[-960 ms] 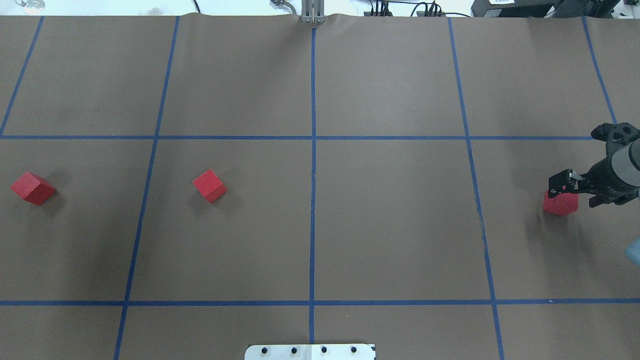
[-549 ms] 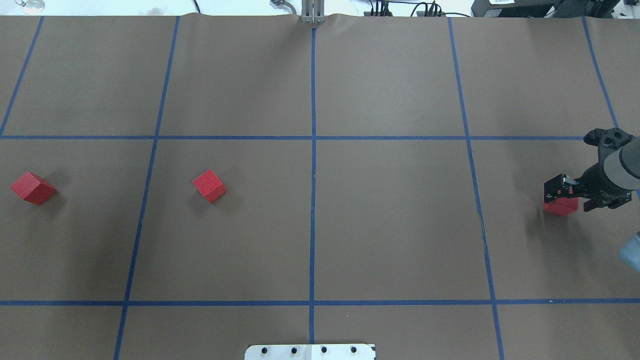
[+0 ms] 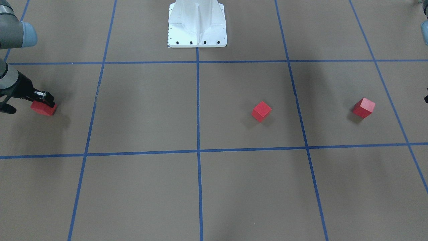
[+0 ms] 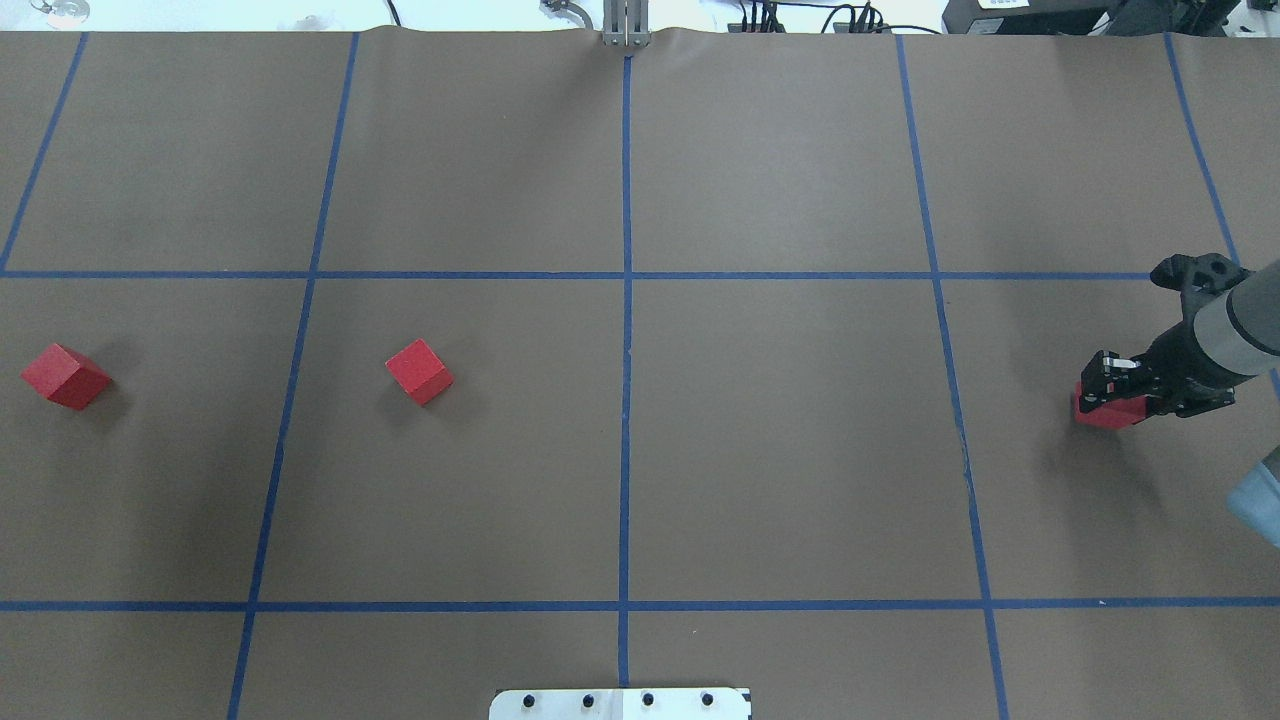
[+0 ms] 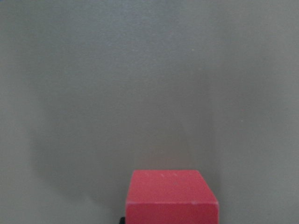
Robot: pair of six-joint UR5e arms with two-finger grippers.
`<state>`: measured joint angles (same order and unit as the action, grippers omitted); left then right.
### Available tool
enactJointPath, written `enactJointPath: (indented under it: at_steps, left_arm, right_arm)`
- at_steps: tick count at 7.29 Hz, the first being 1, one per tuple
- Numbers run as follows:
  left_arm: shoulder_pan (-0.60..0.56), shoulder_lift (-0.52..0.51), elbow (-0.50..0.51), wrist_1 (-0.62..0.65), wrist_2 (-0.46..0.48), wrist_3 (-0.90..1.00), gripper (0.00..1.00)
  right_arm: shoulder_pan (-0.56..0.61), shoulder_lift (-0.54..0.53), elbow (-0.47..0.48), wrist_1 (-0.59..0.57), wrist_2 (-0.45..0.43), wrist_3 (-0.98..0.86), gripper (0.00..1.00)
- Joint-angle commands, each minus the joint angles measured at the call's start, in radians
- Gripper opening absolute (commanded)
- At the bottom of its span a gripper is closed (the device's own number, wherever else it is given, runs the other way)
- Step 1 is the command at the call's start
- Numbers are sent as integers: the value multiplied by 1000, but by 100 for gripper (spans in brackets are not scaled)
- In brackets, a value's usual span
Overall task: Form red blocks into L shape at center
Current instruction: 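Carry the red cube with the right gripper to the table center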
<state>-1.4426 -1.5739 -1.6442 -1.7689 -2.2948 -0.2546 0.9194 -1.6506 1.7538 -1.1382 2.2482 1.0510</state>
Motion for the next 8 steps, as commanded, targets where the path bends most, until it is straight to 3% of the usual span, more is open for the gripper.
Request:
enactJointPath:
  at_steps: [1,3,4,5,8]
  left_arm:
    - [1,2,0,-7,0,5,100]
    - [1,5,1,-12,-2,3,100]
    - [1,5,3,-12,-2,3,100]
    - [1,5,3,-12,-2,2,100]
    - [5,5,7,-11,-8,2,100]
  right_arm:
    - [-19,167,53,-64,27,129,0]
    - [-133,503,44,-359,-55,256,0]
    - [-205,603,27,-412,-114,333,0]
    - [-276,668,15,-411,-204,339,0]
    - [-419,854,-182,-353,-326,366,0]
